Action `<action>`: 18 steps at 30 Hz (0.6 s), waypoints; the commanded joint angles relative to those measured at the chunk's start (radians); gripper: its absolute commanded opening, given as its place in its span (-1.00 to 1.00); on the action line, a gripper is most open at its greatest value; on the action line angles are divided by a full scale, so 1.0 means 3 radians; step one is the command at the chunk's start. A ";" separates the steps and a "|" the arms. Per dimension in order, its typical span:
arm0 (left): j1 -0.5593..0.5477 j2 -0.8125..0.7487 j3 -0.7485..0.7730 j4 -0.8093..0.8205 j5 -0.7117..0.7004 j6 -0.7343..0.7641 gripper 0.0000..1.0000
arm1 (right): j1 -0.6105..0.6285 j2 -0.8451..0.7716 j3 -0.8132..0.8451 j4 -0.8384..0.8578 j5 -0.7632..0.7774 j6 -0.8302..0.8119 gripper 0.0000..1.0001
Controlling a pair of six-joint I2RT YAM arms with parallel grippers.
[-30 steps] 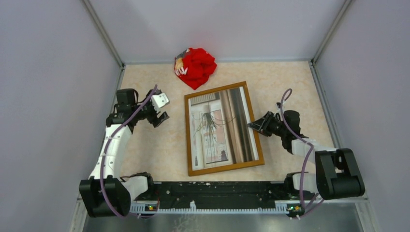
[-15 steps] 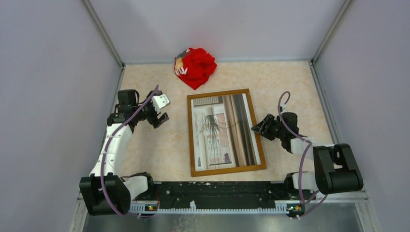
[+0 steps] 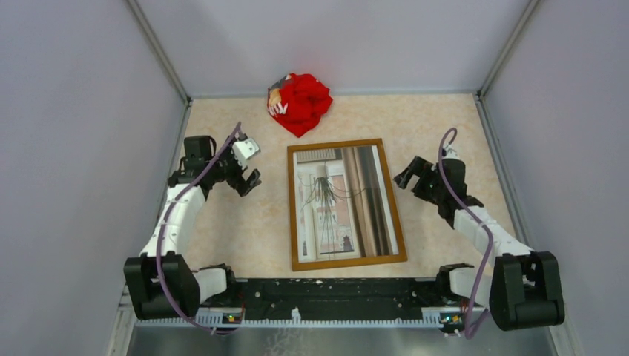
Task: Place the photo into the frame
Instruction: Turn over the photo frame at the center of the board, then reset both arms
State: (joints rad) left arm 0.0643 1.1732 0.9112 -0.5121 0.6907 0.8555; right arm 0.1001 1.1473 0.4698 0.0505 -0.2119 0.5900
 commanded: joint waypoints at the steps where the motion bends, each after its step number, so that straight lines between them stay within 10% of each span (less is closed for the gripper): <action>1: 0.0073 0.0242 -0.0123 0.0628 -0.0141 -0.0828 0.98 | -0.0017 -0.0327 0.0401 -0.0523 0.1111 -0.0331 0.97; 8: 0.0307 0.0446 -0.0696 0.1730 0.0049 -0.1872 0.97 | -0.0017 -0.0639 -0.0033 0.0211 0.2289 -0.0777 0.97; 18: 0.0349 0.0463 -0.1630 0.3493 -0.0176 -0.2610 0.97 | -0.0020 -0.0500 -0.0740 0.1545 0.2592 -0.1069 0.97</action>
State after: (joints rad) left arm 0.1650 1.3075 0.4969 0.2028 0.6559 0.1997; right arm 0.0998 0.9768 0.2970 0.2672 0.4938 0.3267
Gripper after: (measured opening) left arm 0.987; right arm 0.985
